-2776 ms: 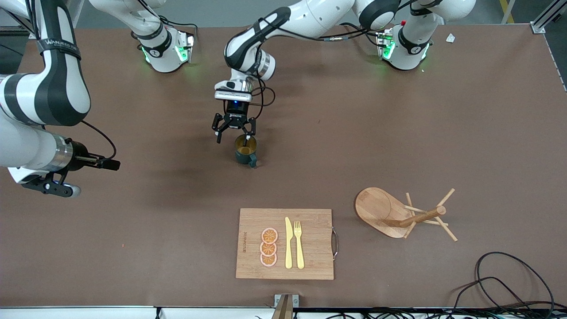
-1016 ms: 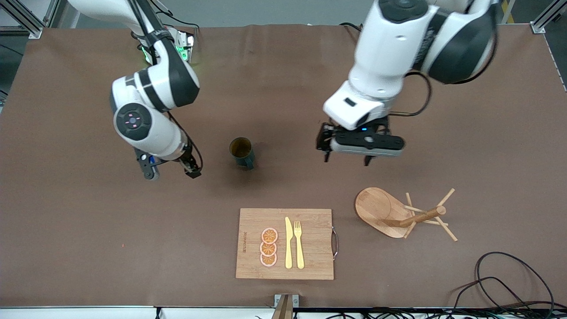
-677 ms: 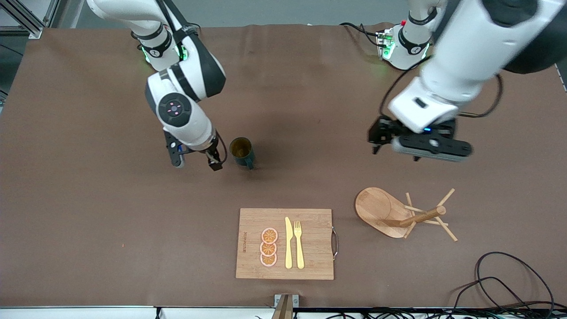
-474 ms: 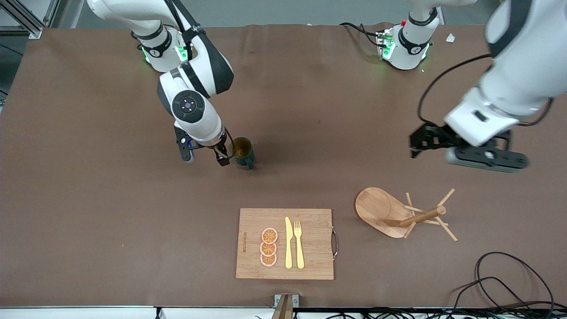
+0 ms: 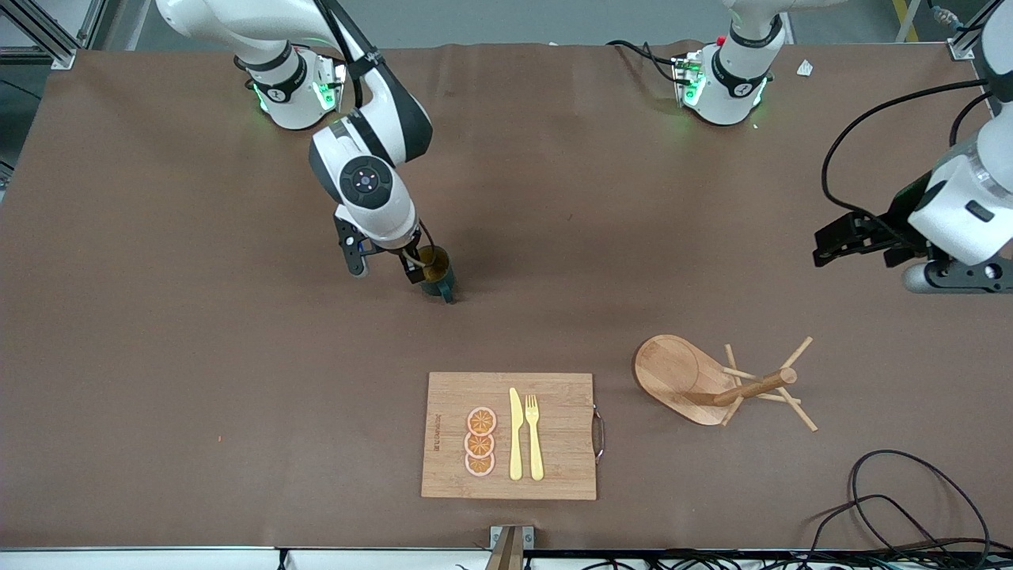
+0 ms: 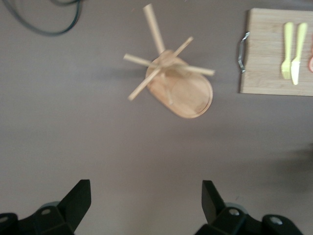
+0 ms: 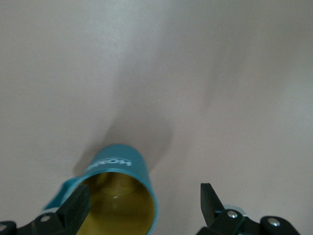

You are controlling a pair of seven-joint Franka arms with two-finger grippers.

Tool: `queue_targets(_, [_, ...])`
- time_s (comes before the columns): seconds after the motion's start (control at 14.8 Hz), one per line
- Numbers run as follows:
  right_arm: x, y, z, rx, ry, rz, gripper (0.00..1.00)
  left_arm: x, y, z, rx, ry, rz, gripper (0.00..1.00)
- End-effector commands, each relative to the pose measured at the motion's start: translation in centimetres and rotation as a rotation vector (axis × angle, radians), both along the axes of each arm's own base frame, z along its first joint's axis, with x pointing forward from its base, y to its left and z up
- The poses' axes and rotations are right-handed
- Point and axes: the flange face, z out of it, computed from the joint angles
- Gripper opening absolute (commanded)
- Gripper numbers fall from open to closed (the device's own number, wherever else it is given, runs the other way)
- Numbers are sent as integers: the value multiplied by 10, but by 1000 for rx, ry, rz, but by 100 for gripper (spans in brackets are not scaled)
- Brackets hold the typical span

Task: Transfer cup from left to right arm and place
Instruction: 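Carry the mug away with the right gripper while the left gripper withdraws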

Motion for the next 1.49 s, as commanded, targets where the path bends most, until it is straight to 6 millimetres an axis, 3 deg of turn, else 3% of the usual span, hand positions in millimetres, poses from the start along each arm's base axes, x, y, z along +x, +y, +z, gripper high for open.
queue_targets(0.0, [-20, 3, -5, 21, -23, -33, 100, -18, 3, 19, -3, -5, 33, 100])
queue_targets(0.14, [-22, 8, -7, 26, -32, -26, 100, -20, -2, 21, 1, -11, 28, 100])
queue_targets(0.2, [-22, 10, -7, 31, -39, -23, 95, -20, -6, 21, 1, -10, 34, 100])
queue_targets(0.41, [-22, 12, -7, 34, -42, -16, 43, -18, -4, 20, -2, -17, 19, 100])
queue_targets(0.61, [-23, 12, -9, 30, -36, -14, 3, -16, 3, 19, -2, -19, 8, 100])
queue_targets(0.88, [-23, 11, -9, 31, -33, 10, 0, -12, 23, 16, 5, -16, 14, 100])
queue_targets(1.22, [-18, 9, -2, 56, -20, 243, 0, -10, 31, 14, 17, -15, -3, 100])
queue_targets(1.42, [-3, -3, 23, 77, 14, 439, 0, -9, 39, 13, 22, -16, -47, 100])
